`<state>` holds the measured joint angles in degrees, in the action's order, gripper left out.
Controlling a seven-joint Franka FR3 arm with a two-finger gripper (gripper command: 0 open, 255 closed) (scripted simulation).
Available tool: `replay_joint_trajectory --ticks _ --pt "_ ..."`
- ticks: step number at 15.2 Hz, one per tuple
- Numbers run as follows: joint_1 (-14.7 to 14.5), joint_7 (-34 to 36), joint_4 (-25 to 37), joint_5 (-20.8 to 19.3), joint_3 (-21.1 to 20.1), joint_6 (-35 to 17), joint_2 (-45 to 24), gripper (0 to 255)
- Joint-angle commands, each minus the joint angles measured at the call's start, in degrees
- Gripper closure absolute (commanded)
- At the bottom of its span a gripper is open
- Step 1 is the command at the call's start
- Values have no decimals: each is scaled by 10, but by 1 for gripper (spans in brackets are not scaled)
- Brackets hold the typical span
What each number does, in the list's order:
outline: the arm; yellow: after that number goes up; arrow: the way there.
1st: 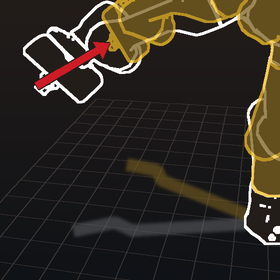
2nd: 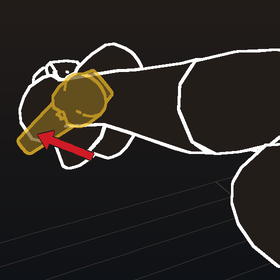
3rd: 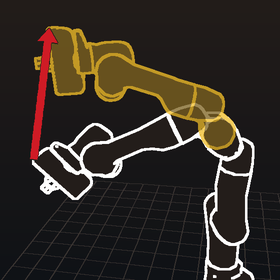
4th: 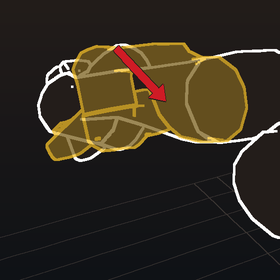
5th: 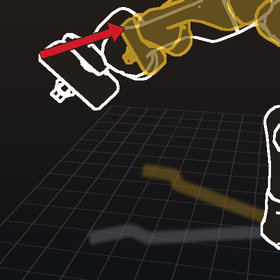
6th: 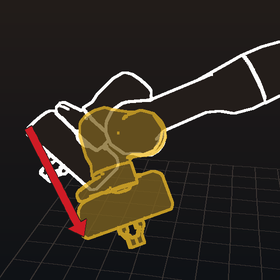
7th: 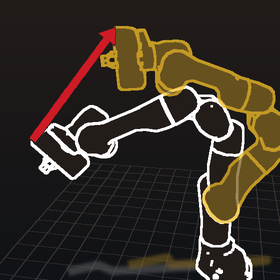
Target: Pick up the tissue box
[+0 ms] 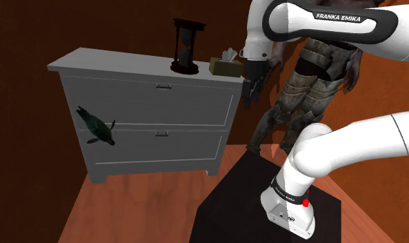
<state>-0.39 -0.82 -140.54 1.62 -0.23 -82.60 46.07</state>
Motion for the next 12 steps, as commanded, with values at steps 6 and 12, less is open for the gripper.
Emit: replay_joint_trajectory --ticks 6,12 --pt "13 -81 28 -82 39 -24 -43 0" --pt "24 -170 78 -165 82 -63 -107 0"
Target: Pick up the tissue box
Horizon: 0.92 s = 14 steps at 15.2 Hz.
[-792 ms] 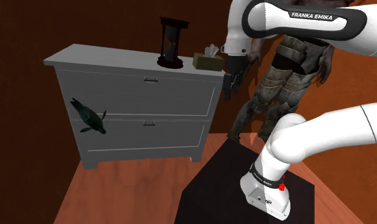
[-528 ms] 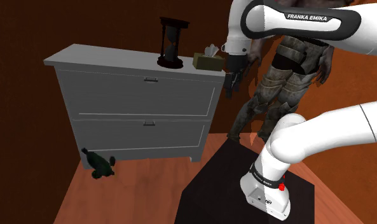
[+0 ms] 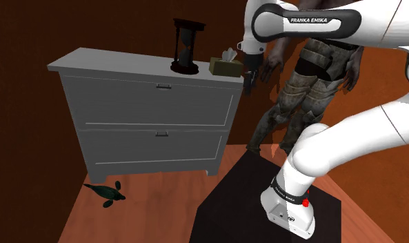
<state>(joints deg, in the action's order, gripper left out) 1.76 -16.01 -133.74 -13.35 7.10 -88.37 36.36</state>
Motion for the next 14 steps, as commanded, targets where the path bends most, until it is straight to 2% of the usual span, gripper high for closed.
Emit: replay_joint_trajectory --ticks 1,8,14 --pt "4 -33 20 -28 15 -13 -22 0" --pt "12 -127 104 -98 56 -65 -112 0" --pt "16 -205 194 -135 86 -109 -197 0"
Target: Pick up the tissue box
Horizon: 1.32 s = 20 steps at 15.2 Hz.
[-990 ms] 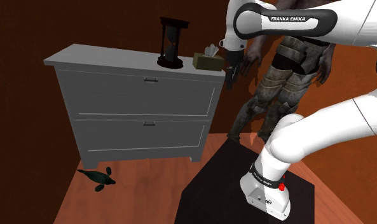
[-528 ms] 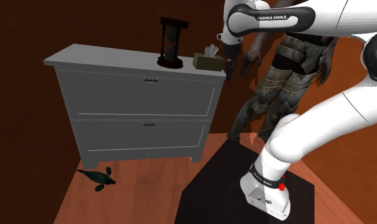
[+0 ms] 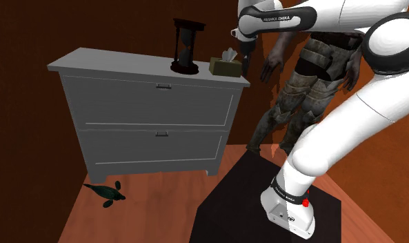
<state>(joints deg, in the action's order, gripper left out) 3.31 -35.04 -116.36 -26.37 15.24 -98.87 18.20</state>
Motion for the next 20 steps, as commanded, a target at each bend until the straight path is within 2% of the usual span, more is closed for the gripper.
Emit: replay_joint_trajectory --ticks 1,8,15,20 --pt "1 -28 37 -9 9 -11 -31 0" --pt "8 -120 171 -21 35 -55 -142 0" --pt "25 -211 329 -6 50 -80 -259 0" --pt "25 -191 281 -15 50 -115 -250 0"
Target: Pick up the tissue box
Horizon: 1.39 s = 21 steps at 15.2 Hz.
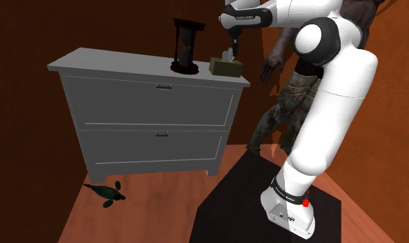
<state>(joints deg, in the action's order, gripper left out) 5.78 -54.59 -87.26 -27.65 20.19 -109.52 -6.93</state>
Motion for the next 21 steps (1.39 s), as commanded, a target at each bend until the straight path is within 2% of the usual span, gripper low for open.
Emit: replay_joint_trajectory --ticks 1,4,5,14,21 --pt "0 8 -19 -4 0 -15 3 0" --pt "0 14 -33 -7 0 -26 4 0" --pt "0 15 -34 -7 0 -27 4 255" --pt "0 14 -33 -7 0 -26 4 255" --pt "1 -13 32 6 0 22 -6 255"
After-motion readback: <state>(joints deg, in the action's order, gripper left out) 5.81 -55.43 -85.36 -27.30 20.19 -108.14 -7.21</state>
